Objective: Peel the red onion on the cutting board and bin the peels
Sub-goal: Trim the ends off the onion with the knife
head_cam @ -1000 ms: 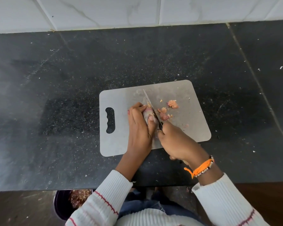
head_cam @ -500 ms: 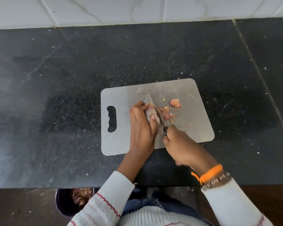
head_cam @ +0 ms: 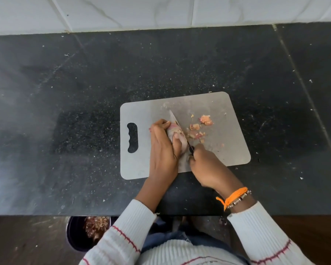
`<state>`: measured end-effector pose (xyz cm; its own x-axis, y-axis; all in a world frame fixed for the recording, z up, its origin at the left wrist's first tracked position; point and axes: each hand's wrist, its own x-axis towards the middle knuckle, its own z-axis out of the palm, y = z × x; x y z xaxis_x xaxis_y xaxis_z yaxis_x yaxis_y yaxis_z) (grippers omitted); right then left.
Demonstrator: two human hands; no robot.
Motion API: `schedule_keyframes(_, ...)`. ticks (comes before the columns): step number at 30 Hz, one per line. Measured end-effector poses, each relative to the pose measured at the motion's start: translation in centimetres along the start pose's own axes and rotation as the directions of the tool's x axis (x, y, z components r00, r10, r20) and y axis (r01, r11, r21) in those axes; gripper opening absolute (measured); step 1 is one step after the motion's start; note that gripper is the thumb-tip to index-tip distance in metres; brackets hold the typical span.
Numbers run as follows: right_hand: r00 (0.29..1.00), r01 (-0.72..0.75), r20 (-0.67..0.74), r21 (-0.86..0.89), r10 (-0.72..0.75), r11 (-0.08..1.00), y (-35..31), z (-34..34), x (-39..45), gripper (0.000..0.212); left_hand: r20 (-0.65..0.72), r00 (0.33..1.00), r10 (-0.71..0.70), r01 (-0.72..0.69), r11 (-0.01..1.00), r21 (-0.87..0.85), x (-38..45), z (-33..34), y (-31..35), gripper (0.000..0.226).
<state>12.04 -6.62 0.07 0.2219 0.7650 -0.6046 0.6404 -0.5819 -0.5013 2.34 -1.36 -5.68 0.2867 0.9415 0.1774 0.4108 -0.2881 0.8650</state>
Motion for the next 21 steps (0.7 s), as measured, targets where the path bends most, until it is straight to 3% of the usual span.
schedule_keyframes(3, 0.996, -0.021, -0.092, -0.044, 0.017, 0.999, 0.1, -0.6, 0.5, 0.035, 0.029, 0.999, -0.014, 0.015, 0.999, -0.029, -0.3, -0.8, -0.4, 0.045)
schedule_keyframes(6, 0.992, -0.062, -0.107, -0.005, 0.061, 0.998, 0.7, -1.5, 0.8, 0.025, 0.084, 0.996, -0.028, 0.033, 0.998, -0.062, -0.7, -1.9, -1.0, 0.041)
schedule_keyframes(12, 0.993, 0.018, -0.117, 0.105, -0.006, 0.994, 1.0, -2.0, 0.2, 0.013, 0.207, 0.973, 0.105, -0.096, 0.994, -0.053, -1.0, -2.9, -0.9, 0.046)
schedule_keyframes(21, 0.932, 0.106, -0.353, 0.040, -0.085, 0.994, 1.6, -0.7, 0.0, 0.013, 0.225, 0.973, -0.047, 0.069, 0.993, -0.094, -1.1, -3.8, -0.7, 0.045)
